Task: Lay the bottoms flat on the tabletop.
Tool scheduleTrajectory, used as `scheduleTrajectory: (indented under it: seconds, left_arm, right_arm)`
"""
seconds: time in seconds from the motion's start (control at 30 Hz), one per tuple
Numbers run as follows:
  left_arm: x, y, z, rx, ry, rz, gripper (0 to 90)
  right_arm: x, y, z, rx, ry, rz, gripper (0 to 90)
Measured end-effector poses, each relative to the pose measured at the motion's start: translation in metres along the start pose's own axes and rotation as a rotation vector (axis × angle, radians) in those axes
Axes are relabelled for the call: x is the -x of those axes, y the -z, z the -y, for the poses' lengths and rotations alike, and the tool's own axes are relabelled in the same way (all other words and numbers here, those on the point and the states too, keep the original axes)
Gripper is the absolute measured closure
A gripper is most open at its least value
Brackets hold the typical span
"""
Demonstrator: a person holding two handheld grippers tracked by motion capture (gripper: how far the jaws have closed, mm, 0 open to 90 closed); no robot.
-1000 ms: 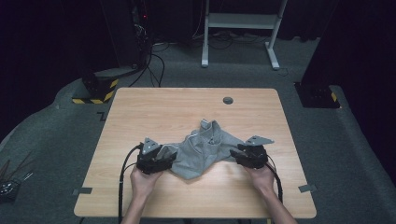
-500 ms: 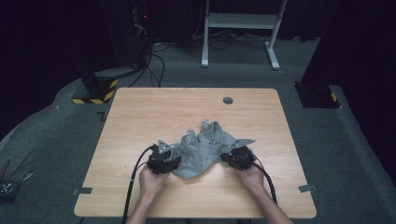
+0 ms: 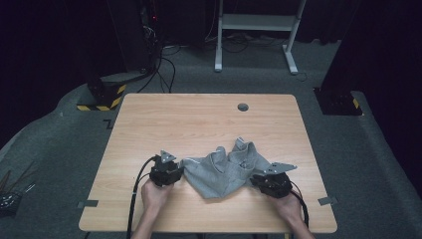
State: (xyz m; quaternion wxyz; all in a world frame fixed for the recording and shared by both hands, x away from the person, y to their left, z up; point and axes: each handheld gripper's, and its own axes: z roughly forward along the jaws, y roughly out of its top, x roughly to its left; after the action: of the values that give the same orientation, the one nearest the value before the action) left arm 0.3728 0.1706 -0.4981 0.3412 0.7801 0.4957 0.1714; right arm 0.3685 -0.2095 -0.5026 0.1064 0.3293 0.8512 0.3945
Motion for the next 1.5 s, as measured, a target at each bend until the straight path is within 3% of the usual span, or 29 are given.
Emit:
scheduleTrajectory:
  seconds: [0.03,0.1,0.13,0.17,0.27,0.33,0.43,0.5,0.6,0.8,0.83,0.87,0.9,0.93,1.0,1.03,1.07,1.1,1.13,1.17,1.2,1.23,1.3,1.37,1.4,1.47,1.5]
  left_arm:
    - [0.003,0.003,-0.001,0.007,-0.016,0.013,43.0]
    - [0.004,0.004,-0.001,0.008,-0.019,0.021,40.6]
    - [0.003,0.003,0.000,0.005,-0.018,0.026,38.0]
    - [0.001,0.000,0.002,-0.002,-0.006,0.026,37.6]
    - [-0.002,-0.004,0.005,-0.002,0.018,0.034,37.3]
    - [-0.003,-0.008,0.009,-0.003,0.022,0.037,37.4]
    - [-0.003,-0.010,0.015,0.008,0.019,0.034,37.6]
    - [-0.002,-0.010,0.016,0.009,0.012,0.033,37.8]
    - [0.000,-0.011,0.017,0.012,-0.013,0.019,37.9]
    - [0.001,-0.011,0.026,0.074,-0.037,0.011,38.0]
    - [0.001,-0.011,0.027,0.081,-0.034,0.010,37.9]
    - [0.001,-0.011,0.027,0.081,-0.040,0.006,37.9]
    - [0.002,-0.011,0.027,0.080,-0.039,0.004,37.5]
    - [0.002,-0.011,0.027,0.080,-0.039,0.004,37.1]
    - [0.001,-0.010,0.027,0.078,-0.024,0.019,36.9]
    - [0.000,-0.009,0.027,0.076,-0.022,0.024,36.6]
    - [0.000,-0.008,0.027,0.072,-0.017,0.031,36.2]
    - [-0.001,-0.007,0.027,0.068,-0.010,0.037,36.2]
    - [-0.001,-0.004,0.028,0.080,-0.004,0.035,35.9]
    - [0.000,0.004,0.029,0.124,-0.003,0.027,35.7]
    - [0.000,0.004,0.029,0.124,-0.003,0.027,35.5]
    - [0.000,0.009,0.029,0.146,-0.002,0.026,35.3]
    - [-0.001,0.019,0.026,0.179,0.006,0.034,35.1]
    - [0.001,0.029,0.021,0.190,0.007,0.059,33.6]
    - [0.001,0.029,0.021,0.190,0.007,0.059,33.4]
    - [0.007,0.032,0.017,0.189,-0.010,0.074,33.2]
    - [0.016,0.032,0.013,0.182,-0.032,0.100,32.4]
  right_arm:
    - [-0.003,0.002,-0.007,0.050,0.005,-0.070,57.0]
    - [-0.005,0.002,-0.010,0.063,0.011,-0.088,52.8]
    - [-0.009,-0.001,-0.018,0.067,0.016,-0.119,44.7]
    - [-0.010,-0.003,-0.021,0.062,0.009,-0.133,42.2]
    - [-0.009,-0.010,-0.027,0.051,-0.012,-0.149,41.3]
    - [-0.008,-0.020,-0.035,0.033,-0.040,-0.130,58.2]
    - [-0.008,-0.027,-0.045,0.000,-0.038,-0.121,79.4]
    - [-0.009,-0.028,-0.053,-0.004,-0.021,-0.113,82.8]
    - [-0.008,-0.023,-0.069,0.033,-0.001,-0.082,83.7]
    - [0.002,-0.010,-0.099,0.129,-0.045,-0.038,83.5]
    - [0.006,-0.010,-0.111,0.147,-0.055,0.003,83.3]
    - [0.006,-0.010,-0.111,0.147,-0.055,0.003,83.3]
    - [0.011,-0.018,-0.120,0.138,-0.052,0.060,83.1]
    - [0.011,-0.018,-0.120,0.138,-0.052,0.060,83.1]
    - [0.016,-0.034,-0.122,0.095,-0.068,0.083,82.3]
    - [0.020,-0.053,-0.118,0.025,-0.071,0.094,80.2]
    - [0.021,-0.061,-0.115,-0.010,-0.073,0.087,77.4]
    - [0.021,-0.061,-0.115,-0.010,-0.073,0.087,77.4]
    - [0.023,-0.067,-0.111,-0.034,-0.077,0.083,71.8]
    - [0.026,-0.073,-0.102,-0.045,-0.093,0.086,61.4]
    - [0.026,-0.073,-0.102,-0.045,-0.093,0.086,61.4]
    - [0.030,-0.069,-0.095,-0.031,-0.121,0.081,55.8]
    - [0.031,-0.065,-0.092,-0.014,-0.123,0.082,54.3]
    - [0.030,-0.049,-0.083,0.019,-0.107,0.106,52.3]
    - [0.030,-0.049,-0.083,0.019,-0.107,0.106,52.3]
    - [0.027,-0.037,-0.075,0.034,-0.097,0.111,52.3]
    - [0.024,-0.029,-0.066,0.038,-0.082,0.106,52.6]
